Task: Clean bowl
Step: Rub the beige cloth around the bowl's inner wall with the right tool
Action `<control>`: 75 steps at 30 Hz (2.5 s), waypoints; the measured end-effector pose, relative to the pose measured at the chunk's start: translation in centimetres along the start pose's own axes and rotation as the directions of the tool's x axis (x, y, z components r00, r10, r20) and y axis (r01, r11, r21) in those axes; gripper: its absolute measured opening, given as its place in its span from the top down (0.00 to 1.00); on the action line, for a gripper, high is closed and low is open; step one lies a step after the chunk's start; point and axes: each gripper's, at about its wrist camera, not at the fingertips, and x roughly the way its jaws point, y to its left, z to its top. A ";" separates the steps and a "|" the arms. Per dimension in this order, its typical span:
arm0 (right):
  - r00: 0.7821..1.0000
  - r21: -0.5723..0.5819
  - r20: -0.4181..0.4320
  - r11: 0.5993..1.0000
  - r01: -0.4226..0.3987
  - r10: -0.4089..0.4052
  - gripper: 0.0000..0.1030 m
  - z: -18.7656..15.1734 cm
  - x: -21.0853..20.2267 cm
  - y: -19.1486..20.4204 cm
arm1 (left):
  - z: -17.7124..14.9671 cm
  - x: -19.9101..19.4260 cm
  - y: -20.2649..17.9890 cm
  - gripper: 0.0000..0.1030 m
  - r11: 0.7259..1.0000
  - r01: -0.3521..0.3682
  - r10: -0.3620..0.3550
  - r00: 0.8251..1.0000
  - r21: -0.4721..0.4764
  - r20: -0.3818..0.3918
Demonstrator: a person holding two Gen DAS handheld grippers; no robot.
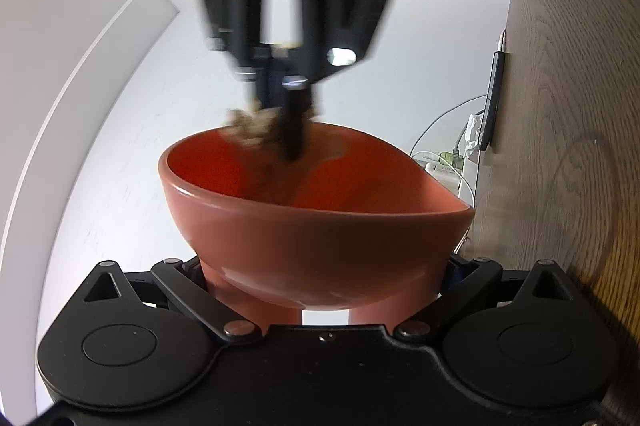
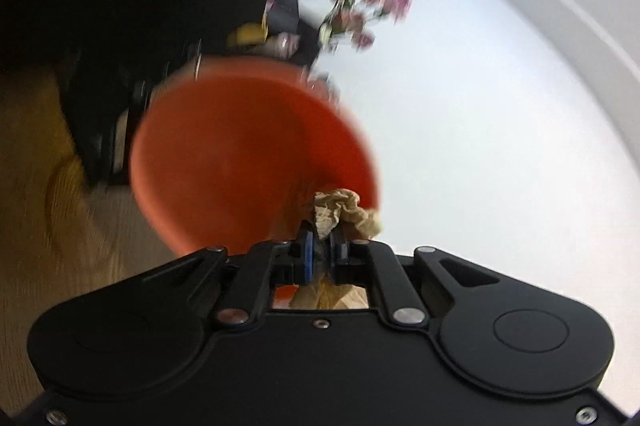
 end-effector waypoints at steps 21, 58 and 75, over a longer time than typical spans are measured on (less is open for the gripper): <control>0.997 0.008 0.081 1.000 -0.014 0.013 0.92 7.4 -1.9 0.5 | 0.3 0.1 -0.1 0.05 1.000 0.000 0.000 1.000 0.000 0.000; 0.991 0.038 -0.093 0.995 -0.093 0.096 0.92 8.6 9.1 -2.4 | 0.7 0.4 -0.3 0.05 1.000 0.000 0.000 1.000 0.000 0.000; 0.996 0.028 0.044 0.997 -0.074 0.073 0.92 16.9 7.7 -2.4 | 0.6 0.5 -0.4 0.05 1.000 0.000 0.000 1.000 0.000 0.000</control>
